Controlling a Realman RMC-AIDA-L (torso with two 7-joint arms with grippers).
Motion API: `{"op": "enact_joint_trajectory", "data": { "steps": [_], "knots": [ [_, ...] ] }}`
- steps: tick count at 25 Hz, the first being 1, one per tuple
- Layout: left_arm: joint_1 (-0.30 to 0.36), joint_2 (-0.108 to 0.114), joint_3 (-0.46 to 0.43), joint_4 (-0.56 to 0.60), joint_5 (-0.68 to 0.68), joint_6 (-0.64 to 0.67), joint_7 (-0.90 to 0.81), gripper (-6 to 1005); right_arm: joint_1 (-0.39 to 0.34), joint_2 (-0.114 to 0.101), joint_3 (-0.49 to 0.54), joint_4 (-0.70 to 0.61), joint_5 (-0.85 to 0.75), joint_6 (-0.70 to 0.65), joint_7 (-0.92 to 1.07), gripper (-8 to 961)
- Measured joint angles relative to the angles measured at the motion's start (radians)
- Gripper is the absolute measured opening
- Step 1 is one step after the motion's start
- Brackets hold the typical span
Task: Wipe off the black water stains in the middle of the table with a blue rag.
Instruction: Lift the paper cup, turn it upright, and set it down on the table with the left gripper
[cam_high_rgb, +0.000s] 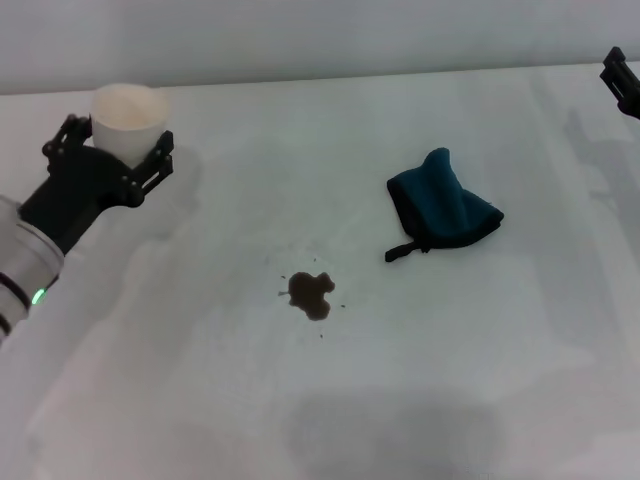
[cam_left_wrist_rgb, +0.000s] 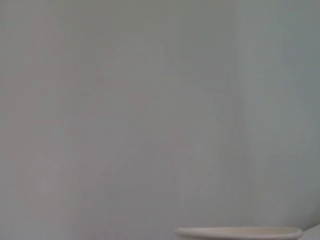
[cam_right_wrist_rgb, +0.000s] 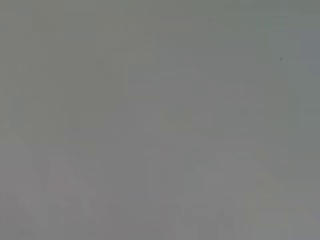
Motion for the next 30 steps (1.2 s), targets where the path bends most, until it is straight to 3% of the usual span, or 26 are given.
{"op": "enact_joint_trajectory", "data": {
  "steps": [8,30],
  "knots": [
    [-0.012,-0.003,0.000,0.091,-0.134,-0.158,0.094,834,-0.009,-0.001,-0.001,-0.017,0.000,-0.001,0.000,855],
    [0.010,-0.008,0.000,0.117,-0.138,-0.284,0.099,840,-0.026,-0.003,0.001,-0.075,0.000,-0.009,0.000,856]
  ]
}}
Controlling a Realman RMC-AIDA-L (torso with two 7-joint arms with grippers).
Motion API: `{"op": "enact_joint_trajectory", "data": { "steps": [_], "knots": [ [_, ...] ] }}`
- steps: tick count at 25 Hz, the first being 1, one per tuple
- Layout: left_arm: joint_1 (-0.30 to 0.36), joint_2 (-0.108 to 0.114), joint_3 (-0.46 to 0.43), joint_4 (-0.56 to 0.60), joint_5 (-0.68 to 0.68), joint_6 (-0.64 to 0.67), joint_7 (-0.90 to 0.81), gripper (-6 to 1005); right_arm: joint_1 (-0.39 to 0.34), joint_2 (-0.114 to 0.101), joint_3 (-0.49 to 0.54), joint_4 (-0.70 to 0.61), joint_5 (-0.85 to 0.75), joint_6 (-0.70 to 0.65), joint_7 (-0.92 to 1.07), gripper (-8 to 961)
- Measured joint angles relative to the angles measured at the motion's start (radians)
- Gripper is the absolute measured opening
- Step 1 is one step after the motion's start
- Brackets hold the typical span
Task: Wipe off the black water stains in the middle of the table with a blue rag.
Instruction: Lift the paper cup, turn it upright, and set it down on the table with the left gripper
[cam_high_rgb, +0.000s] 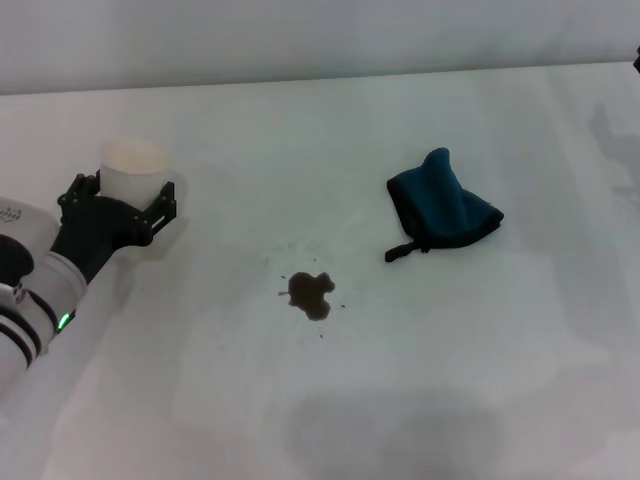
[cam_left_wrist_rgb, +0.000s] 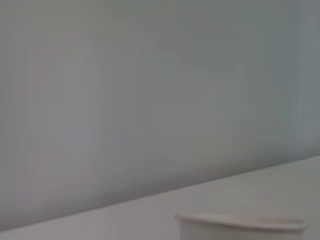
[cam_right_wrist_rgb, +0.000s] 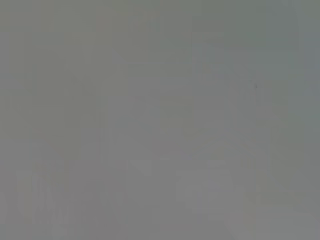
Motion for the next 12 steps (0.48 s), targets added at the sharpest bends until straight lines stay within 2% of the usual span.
{"op": "enact_joint_trajectory", "data": {
  "steps": [12],
  "knots": [
    [0.061,0.000,-0.010,0.033,0.000,0.010,0.002,843,-0.002,-0.001,-0.002,-0.001,0.000,-0.001,0.000,856]
  ]
}}
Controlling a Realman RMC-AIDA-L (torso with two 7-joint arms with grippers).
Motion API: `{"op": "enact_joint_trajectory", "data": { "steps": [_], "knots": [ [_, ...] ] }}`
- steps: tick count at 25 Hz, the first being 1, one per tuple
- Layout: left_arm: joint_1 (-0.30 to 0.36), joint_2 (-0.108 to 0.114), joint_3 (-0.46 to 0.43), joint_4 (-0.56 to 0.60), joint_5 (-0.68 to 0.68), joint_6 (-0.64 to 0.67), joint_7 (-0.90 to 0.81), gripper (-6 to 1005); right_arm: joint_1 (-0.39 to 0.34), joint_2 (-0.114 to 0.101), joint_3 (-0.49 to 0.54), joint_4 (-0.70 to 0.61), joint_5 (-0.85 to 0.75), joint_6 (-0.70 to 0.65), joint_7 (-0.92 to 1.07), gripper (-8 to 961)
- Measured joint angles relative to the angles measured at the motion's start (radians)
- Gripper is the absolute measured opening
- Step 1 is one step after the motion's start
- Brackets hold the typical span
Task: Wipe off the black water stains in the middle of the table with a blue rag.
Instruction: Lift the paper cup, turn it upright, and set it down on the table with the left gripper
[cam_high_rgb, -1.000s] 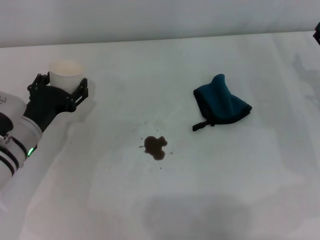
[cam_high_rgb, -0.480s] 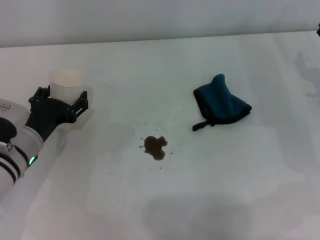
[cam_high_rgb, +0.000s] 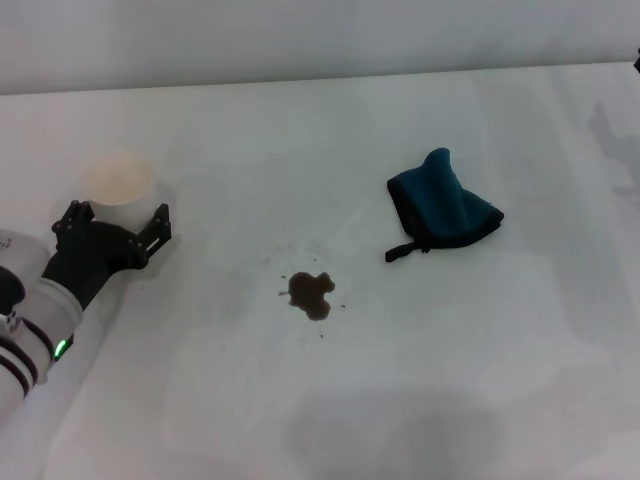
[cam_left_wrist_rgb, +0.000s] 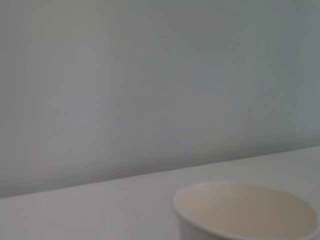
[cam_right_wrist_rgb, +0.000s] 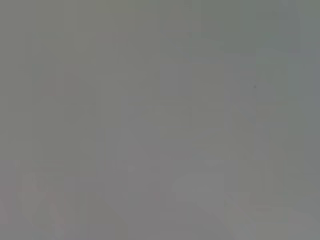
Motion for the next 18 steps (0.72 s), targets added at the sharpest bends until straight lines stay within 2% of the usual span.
{"op": "enact_joint_trajectory", "data": {
  "steps": [18],
  "knots": [
    [0.044,0.005,-0.005,0.048,-0.059,0.026,-0.008,880,-0.045,0.001,0.000,0.009,0.000,0.012,0.001,855]
  ]
}}
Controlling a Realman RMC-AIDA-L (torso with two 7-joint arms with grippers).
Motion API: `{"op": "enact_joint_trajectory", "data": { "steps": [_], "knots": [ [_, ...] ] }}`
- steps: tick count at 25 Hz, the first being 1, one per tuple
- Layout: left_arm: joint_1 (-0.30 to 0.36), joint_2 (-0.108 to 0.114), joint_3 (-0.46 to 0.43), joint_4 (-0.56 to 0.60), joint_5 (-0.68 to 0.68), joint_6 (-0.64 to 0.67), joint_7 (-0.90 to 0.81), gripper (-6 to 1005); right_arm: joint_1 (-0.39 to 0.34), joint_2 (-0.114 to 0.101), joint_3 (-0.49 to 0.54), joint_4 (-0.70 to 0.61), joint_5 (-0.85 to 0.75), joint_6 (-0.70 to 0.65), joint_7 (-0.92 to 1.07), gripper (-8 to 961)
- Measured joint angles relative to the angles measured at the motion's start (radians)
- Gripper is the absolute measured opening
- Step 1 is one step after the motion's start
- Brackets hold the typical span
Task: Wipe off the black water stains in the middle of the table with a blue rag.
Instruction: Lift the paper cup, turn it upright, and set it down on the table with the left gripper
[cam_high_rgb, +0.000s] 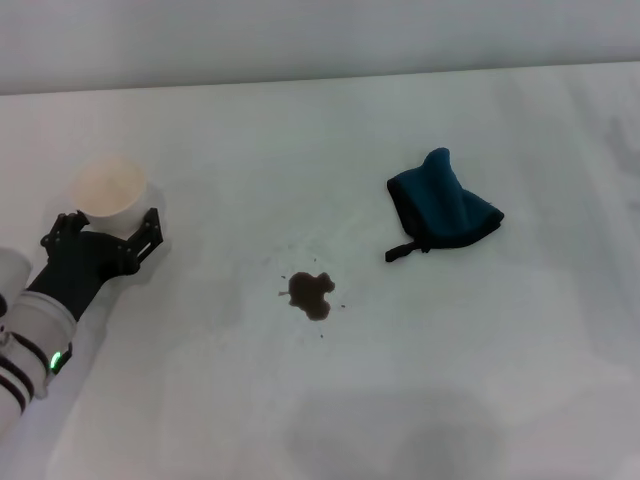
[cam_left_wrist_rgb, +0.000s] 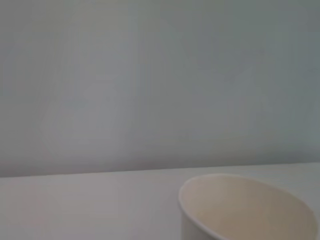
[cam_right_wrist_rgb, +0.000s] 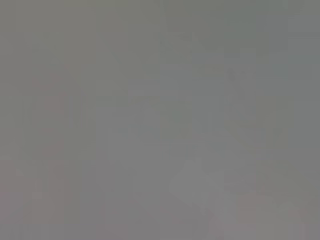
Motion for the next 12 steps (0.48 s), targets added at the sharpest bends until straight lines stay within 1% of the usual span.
{"op": "enact_joint_trajectory", "data": {
  "steps": [8,12],
  "knots": [
    [0.014,0.000,-0.001,0.019,-0.004,0.001,0.000,882,-0.008,0.000,0.000,-0.001,0.000,0.001,0.032,855],
    [0.028,0.001,-0.001,0.035,0.000,0.024,0.015,883,-0.008,-0.001,-0.002,-0.006,0.000,0.002,0.038,855]
  ]
}}
